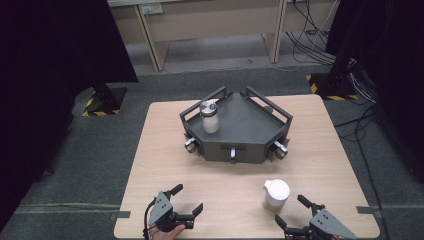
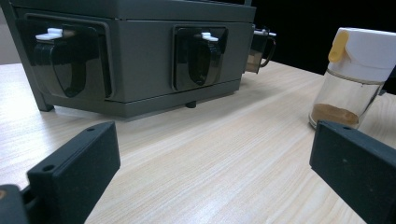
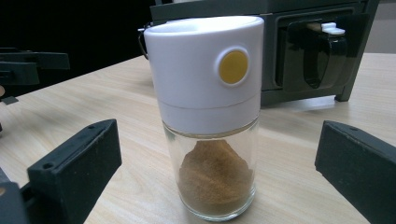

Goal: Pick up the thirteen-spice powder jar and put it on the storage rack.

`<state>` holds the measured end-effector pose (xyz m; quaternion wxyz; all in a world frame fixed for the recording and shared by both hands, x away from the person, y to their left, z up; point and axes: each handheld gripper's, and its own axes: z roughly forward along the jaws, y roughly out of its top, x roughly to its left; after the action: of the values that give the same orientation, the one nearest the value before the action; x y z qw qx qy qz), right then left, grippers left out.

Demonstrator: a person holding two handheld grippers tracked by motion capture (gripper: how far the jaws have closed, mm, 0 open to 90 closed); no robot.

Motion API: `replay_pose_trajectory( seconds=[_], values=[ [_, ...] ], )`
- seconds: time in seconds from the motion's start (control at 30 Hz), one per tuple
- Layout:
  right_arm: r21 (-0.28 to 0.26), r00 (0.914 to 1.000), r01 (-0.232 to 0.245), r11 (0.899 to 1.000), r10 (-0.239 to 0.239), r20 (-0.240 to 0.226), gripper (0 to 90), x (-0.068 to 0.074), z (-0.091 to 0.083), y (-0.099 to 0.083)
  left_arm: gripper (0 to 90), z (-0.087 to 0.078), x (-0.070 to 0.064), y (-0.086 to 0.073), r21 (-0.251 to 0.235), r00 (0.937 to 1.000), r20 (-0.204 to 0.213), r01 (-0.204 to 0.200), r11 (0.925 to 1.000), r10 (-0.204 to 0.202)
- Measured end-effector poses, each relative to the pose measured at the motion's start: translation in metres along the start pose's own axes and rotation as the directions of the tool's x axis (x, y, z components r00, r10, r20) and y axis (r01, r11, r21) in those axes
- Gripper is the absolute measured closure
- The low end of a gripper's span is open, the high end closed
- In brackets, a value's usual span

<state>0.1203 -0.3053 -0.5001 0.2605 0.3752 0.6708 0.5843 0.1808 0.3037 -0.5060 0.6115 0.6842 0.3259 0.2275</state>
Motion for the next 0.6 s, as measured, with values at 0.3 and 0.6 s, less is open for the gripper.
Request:
replay_pose_trajectory(
  seconds=[0.3, 0.6],
  values=[
    [-0.002, 1.0000, 0.005, 1.000, -0.005, 0.003, 0.5, 0.0005, 0.0007, 0.0003, 1.0, -0.0016, 0.0000, -0.0005, -0.005, 1.0000, -0.001, -0.002, 1.0000, 0.002],
    [0.002, 1.0000, 0.004, 1.000, -0.004, 0.002, 0.5, 0.0007, 0.0068, 0.0009, 1.0, -0.0006, -0.0010, -0.0014, -0.005, 1.0000, 0.008, -0.002, 1.0000, 0.002]
  ],
)
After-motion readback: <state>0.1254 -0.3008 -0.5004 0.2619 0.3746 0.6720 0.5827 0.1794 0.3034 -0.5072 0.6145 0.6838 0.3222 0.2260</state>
